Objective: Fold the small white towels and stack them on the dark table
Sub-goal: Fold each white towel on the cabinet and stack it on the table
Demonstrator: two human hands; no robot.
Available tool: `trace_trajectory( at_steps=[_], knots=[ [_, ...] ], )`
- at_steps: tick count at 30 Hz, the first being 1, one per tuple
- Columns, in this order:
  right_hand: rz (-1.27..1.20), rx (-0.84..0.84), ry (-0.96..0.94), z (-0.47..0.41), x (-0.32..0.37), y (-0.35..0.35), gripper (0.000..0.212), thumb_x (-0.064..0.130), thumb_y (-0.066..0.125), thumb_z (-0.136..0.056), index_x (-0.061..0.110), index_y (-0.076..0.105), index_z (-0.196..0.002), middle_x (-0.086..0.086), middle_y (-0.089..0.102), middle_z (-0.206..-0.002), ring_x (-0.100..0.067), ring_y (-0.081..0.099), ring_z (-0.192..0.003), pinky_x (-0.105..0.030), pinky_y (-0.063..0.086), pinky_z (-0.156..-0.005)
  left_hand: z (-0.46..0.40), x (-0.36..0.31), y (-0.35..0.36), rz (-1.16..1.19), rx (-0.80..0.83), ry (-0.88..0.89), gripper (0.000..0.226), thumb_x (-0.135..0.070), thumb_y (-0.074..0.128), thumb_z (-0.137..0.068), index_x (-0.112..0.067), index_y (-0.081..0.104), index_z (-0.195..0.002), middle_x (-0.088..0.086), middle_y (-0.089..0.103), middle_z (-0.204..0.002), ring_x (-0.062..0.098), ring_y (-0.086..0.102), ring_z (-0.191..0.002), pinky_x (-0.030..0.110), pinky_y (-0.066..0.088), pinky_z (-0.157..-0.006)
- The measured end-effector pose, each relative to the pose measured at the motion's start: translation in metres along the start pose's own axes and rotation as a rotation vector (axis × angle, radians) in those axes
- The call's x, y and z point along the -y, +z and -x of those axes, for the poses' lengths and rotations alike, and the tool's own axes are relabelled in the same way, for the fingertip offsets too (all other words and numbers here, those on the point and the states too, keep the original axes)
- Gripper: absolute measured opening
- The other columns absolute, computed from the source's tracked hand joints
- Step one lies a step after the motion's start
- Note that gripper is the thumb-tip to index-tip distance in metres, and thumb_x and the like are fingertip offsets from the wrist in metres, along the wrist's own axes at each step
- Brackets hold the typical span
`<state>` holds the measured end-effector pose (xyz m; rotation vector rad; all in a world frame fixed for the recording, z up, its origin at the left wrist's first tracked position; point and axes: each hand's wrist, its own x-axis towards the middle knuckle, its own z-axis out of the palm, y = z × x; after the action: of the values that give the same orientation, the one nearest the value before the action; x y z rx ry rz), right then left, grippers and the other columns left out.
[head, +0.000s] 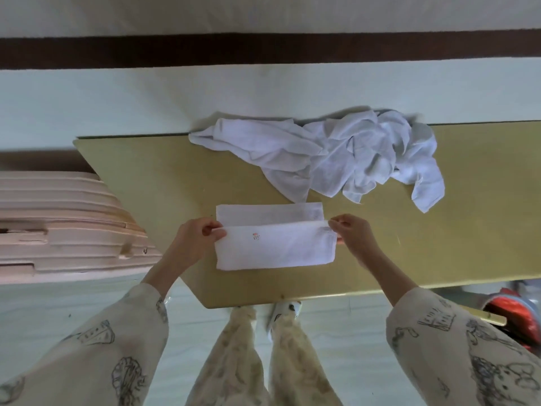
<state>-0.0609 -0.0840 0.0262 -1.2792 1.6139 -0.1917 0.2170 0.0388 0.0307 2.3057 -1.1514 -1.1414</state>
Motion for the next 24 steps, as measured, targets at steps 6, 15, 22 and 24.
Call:
trace_trajectory(
  at_steps=[6,15,22,24],
  knots=[
    [-0.057,-0.067,0.013,-0.043,0.002,0.026,0.008,0.014,0.060,-0.087,0.010,0.064,-0.092,0.001,0.062,-0.080,-0.020,0.059,-0.081,-0.038,0.049,-0.079,-0.042,0.006,0.010,0.050,-0.065,-0.045,0.018,-0.017,0.060,-0.088,-0.007,0.067,-0.101,0.002,0.061,-0.088,0.016,0.054,-0.084,0.023,0.035,-0.076],
    [0.031,-0.174,0.016,-0.060,-0.007,0.036,0.012,0.016,0.056,-0.089,0.008,0.064,-0.094,0.005,0.056,-0.074,-0.016,0.053,-0.079,-0.029,0.041,-0.074,-0.065,0.014,0.018,0.052,-0.098,-0.109,0.025,-0.025,0.057,-0.090,-0.008,0.066,-0.106,0.004,0.064,-0.095,0.016,0.054,-0.085,0.023,0.036,-0.068],
    [0.085,-0.201,-0.012,-0.060,-0.004,0.038,0.014,0.016,0.054,-0.091,0.007,0.064,-0.096,0.001,0.057,-0.079,-0.015,0.051,-0.078,-0.017,0.035,-0.058,-0.069,0.014,0.018,0.052,-0.091,-0.142,0.021,-0.024,0.056,-0.089,-0.009,0.066,-0.101,0.002,0.061,-0.087,0.016,0.054,-0.079,0.012,0.034,-0.058],
    [0.084,-0.202,-0.024,-0.059,-0.004,0.038,0.013,0.016,0.055,-0.090,0.008,0.063,-0.094,0.002,0.056,-0.077,-0.015,0.050,-0.077,-0.013,0.035,-0.058,-0.069,0.014,0.018,0.053,-0.088,-0.149,0.018,-0.024,0.056,-0.089,-0.010,0.066,-0.098,0.001,0.060,-0.085,0.014,0.052,-0.076,0.013,0.034,-0.058]
  ],
)
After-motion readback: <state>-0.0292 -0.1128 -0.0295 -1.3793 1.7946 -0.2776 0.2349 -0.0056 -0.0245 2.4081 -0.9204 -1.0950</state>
